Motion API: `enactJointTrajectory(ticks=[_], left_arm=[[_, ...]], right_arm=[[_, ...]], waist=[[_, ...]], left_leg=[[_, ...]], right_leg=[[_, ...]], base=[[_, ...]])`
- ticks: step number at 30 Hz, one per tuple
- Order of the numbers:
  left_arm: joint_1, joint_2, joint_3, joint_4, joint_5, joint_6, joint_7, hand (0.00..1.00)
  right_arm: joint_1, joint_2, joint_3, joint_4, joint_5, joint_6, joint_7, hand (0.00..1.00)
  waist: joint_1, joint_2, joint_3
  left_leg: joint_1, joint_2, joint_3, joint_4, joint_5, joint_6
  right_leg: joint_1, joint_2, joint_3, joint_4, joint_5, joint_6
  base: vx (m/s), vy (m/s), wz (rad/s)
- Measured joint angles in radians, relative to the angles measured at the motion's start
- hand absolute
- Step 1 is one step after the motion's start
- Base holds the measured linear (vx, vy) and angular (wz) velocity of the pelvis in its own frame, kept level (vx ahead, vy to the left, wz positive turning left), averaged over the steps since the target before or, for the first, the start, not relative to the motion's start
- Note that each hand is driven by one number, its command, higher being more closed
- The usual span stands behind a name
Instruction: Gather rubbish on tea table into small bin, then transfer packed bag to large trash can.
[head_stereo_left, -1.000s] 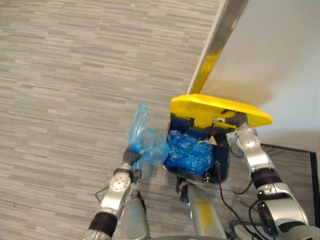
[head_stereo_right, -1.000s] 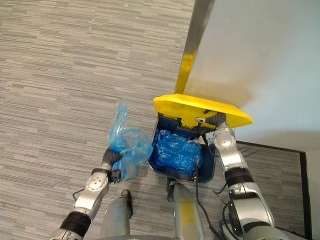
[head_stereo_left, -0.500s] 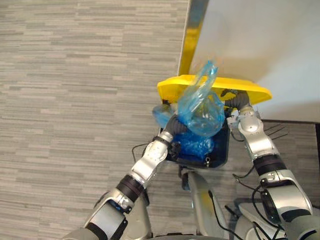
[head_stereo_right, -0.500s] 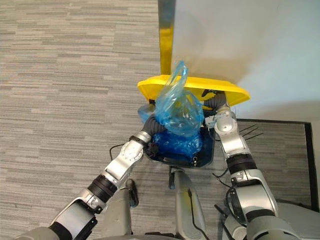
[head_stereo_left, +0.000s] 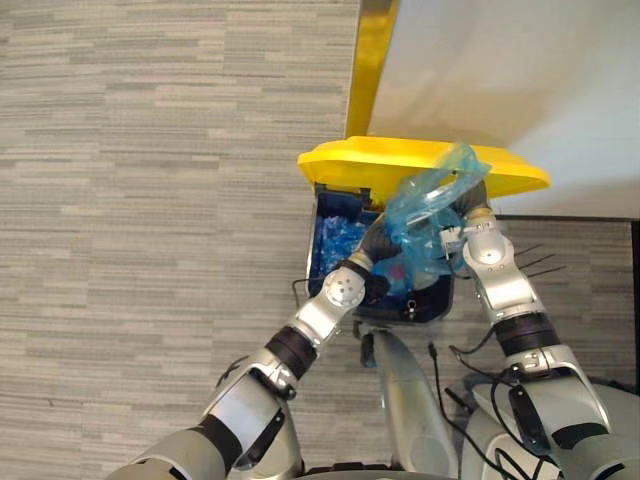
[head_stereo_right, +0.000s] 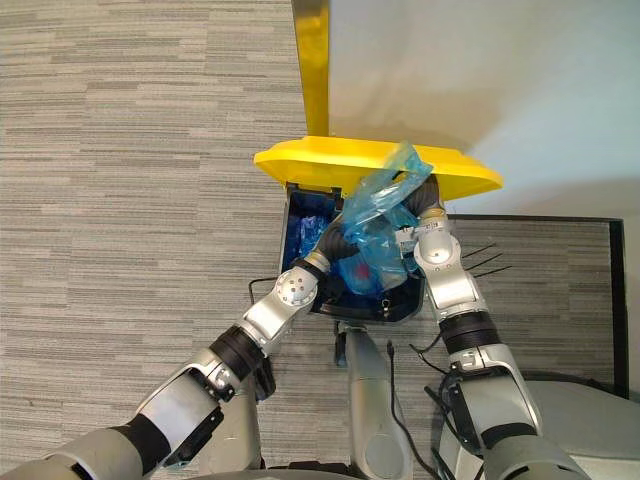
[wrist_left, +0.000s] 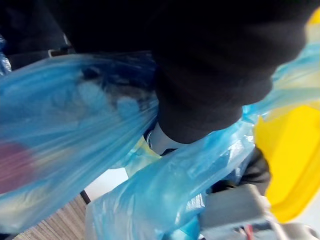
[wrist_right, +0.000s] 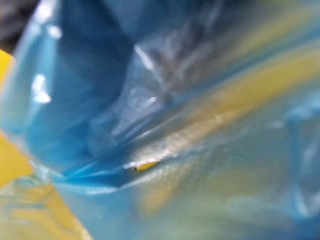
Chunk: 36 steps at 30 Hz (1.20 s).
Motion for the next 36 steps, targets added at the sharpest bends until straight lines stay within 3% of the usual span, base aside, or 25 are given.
enactJointTrajectory(ticks=[8, 13, 20, 25, 31, 34, 35, 36], left_arm=[[0.001, 0.0, 0.214, 0.161, 0.221, 0.08, 0.051, 0.0], [0.044, 0.003, 0.266, 0.161, 0.325, 0.088, 0.046, 0.0], [0.071, 0.008, 0.263, 0.161, 0.335, 0.088, 0.023, 0.0], [0.126, 0.032, 0.262, 0.161, 0.332, 0.088, 0.023, 0.0], [0.305, 0.16, 0.27, 0.093, 0.259, 0.079, 0.023, 0.0], [0.447, 0.228, 0.355, 0.043, 0.21, 0.064, 0.023, 0.0], [0.515, 0.263, 0.396, 0.024, 0.203, 0.059, 0.022, 0.0], [0.541, 0.274, 0.413, 0.017, 0.202, 0.057, 0.02, 0.0]], right_arm=[[-0.021, 0.051, -0.001, -0.057, 0.003, 0.01, -0.027, 0.0], [-0.022, 0.065, 0.022, -0.117, 0.002, 0.014, -0.027, 0.0], [-0.026, 0.065, 0.045, -0.122, -0.019, 0.015, -0.015, 0.0], [0.024, 0.063, 0.047, -0.125, -0.02, 0.014, 0.003, 0.0], [0.274, 0.053, -0.015, -0.124, -0.05, 0.012, 0.04, 0.0], [0.421, 0.087, -0.053, -0.112, -0.052, 0.009, 0.054, 0.0], [0.482, 0.098, -0.059, -0.103, -0.058, 0.0, 0.068, 0.0], [0.507, 0.1, -0.065, -0.1, -0.06, -0.008, 0.076, 0.0]], waist=[[0.011, -0.012, 0.02], [0.02, -0.013, 0.024], [0.025, -0.013, 0.024], [0.022, -0.013, 0.023], [0.025, -0.02, 0.022], [0.028, -0.058, 0.018], [0.027, -0.079, 0.008], [0.027, -0.081, 0.006]], left_leg=[[-0.056, 0.029, 0.033, 0.087, -0.041, 0.008], [-0.052, 0.029, 0.066, 0.104, -0.062, 0.02], [-0.029, 0.022, 0.088, 0.101, -0.061, 0.018], [0.048, -0.004, 0.072, 0.059, -0.048, 0.009], [0.124, -0.045, -0.007, 0.066, -0.033, 0.021], [0.177, -0.084, 0.004, 0.056, -0.025, 0.05], [0.195, -0.101, 0.032, 0.045, -0.019, 0.062], [0.198, -0.105, 0.042, 0.046, -0.016, 0.073]], right_leg=[[-0.064, 0.013, 0.027, 0.037, 0.001, -0.001], [-0.076, 0.014, 0.055, 0.04, 0.006, -0.001], [-0.071, 0.01, 0.071, 0.051, 0.006, -0.001], [0.005, -0.012, 0.056, 0.043, 0.003, 0.002], [0.143, -0.056, -0.006, 0.025, -0.002, 0.013], [0.193, -0.08, 0.008, 0.01, 0.016, 0.042], [0.204, -0.09, 0.028, -0.019, 0.041, 0.072], [0.213, -0.089, 0.035, -0.042, 0.061, 0.08]], base=[[0.04, 0.036, -0.12], [0.01, 0.064, -0.14], [0.04, 0.05, -0.06], [0.01, 0.047, 0.15], [-0.05, 0.059, 0.34], [-0.09, 0.115, -0.02], [-0.12, 0.121, -0.27], [-0.16, 0.136, -0.44]])
